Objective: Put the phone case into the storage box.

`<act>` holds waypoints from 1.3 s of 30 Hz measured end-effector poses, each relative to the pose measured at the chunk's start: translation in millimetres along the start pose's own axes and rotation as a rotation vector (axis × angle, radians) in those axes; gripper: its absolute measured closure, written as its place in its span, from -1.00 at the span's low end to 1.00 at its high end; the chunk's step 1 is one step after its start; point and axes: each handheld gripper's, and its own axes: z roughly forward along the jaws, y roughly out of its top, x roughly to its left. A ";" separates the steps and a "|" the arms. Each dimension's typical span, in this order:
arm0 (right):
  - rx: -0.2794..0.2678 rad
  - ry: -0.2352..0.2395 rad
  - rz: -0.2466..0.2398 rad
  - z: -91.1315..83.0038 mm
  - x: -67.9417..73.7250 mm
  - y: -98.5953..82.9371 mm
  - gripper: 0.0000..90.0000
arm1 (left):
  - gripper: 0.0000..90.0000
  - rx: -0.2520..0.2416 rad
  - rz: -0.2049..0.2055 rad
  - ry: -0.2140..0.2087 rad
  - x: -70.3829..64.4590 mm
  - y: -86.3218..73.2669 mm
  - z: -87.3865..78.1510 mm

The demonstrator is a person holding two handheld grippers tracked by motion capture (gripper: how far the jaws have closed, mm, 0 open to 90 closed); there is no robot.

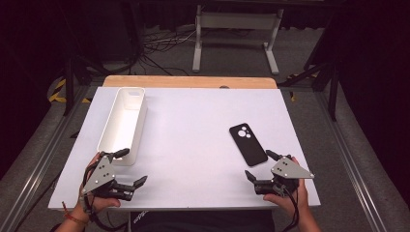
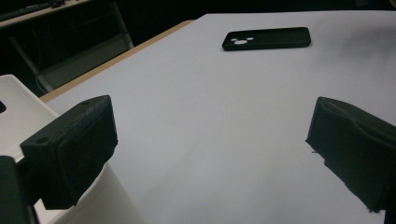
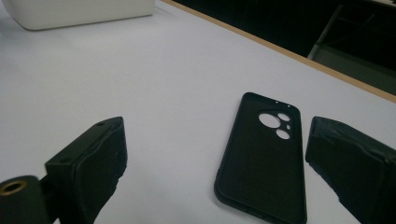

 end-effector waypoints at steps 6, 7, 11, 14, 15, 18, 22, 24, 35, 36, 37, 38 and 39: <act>0.025 0.029 0.012 1.6 -4.0 -0.1 -0.83 | -0.95 0.012 -0.002 -0.013 -0.9 -0.7 -1.0; 0.033 0.031 0.015 2.1 -4.4 0.1 -0.83 | -0.95 0.007 -0.004 -0.011 -0.7 -0.6 -1.4; 0.059 0.034 0.007 5.5 -7.8 2.4 -0.79 | -0.95 0.012 0.000 -0.017 0.2 -1.0 -2.8; 0.070 0.035 0.002 8.8 -11.1 9.0 -0.77 | -0.95 0.024 0.001 -0.024 -1.7 -3.0 -3.7; 0.071 0.034 0.001 9.2 -11.8 10.9 -0.77 | -0.95 0.025 -0.002 -0.028 -2.4 -3.2 -3.8; 0.071 0.034 -0.004 10.7 -14.3 17.5 -0.76 | -0.95 0.028 0.001 -0.025 -3.5 -3.2 -4.1; 0.069 0.038 -0.009 15.0 -20.0 30.9 -0.77 | -0.95 0.029 0.001 -0.021 -3.7 -3.7 -4.9; 0.082 0.038 -0.016 18.2 -22.7 36.9 -0.78 | -0.95 0.029 -0.003 -0.024 -3.9 -3.8 -4.8; 0.175 0.067 -0.034 40.3 -42.8 59.3 -0.76 | -0.95 0.032 -0.001 -0.024 -3.0 -4.9 -5.3; 0.188 0.075 -0.026 45.0 -46.9 61.2 -0.74 | -0.95 0.034 -0.001 -0.024 -3.0 -4.9 -5.2; 0.198 0.074 -0.025 47.9 -48.8 62.0 -0.74 | -0.95 0.035 -0.004 -0.028 -3.2 -5.1 -5.0; 0.215 0.078 -0.026 51.1 -50.3 62.8 -0.72 | -0.95 0.036 -0.005 -0.029 -3.1 -5.2 -5.0; 0.229 0.084 -0.029 54.5 -51.8 63.3 -0.70 | -0.95 0.037 -0.001 -0.031 -2.7 -5.3 -5.0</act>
